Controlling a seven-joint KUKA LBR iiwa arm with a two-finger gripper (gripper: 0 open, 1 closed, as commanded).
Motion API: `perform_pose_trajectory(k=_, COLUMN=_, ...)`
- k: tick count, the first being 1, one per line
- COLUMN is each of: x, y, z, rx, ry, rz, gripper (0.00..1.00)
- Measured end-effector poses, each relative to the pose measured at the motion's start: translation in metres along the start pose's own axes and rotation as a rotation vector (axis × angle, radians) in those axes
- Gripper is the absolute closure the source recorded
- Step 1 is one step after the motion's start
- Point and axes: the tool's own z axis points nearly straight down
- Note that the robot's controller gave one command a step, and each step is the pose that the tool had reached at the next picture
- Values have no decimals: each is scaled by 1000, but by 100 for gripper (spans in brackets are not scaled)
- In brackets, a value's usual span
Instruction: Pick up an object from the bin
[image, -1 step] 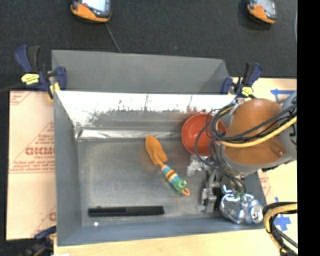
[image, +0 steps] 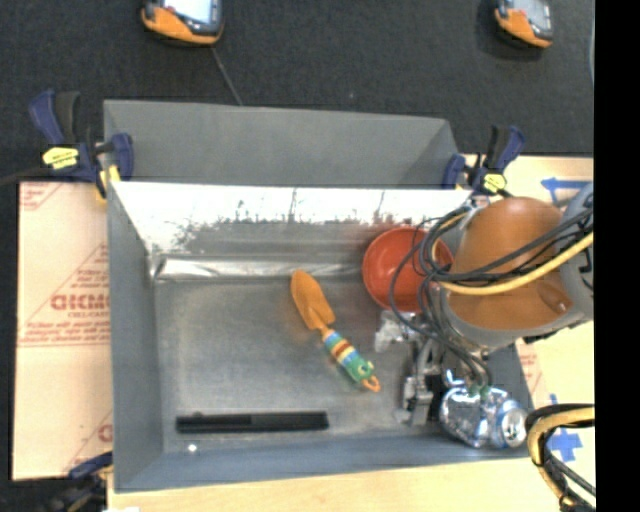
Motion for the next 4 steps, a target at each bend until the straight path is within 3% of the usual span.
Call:
perform_pose_trajectory(k=1, x=-64, y=-56, z=24, rx=1, ry=-6, rz=-23, gripper=0)
perform_pose_trajectory(k=2, x=-78, y=-73, z=9, rx=0, ry=-2, rz=-95, gripper=0)
perform_pose_trajectory(k=3, x=-124, y=-98, z=32, rx=6, ry=-15, rz=-303, gripper=0)
perform_pose_trajectory(k=4, x=-92, y=-104, z=59, rx=0, ry=-8, rz=-193, gripper=0)
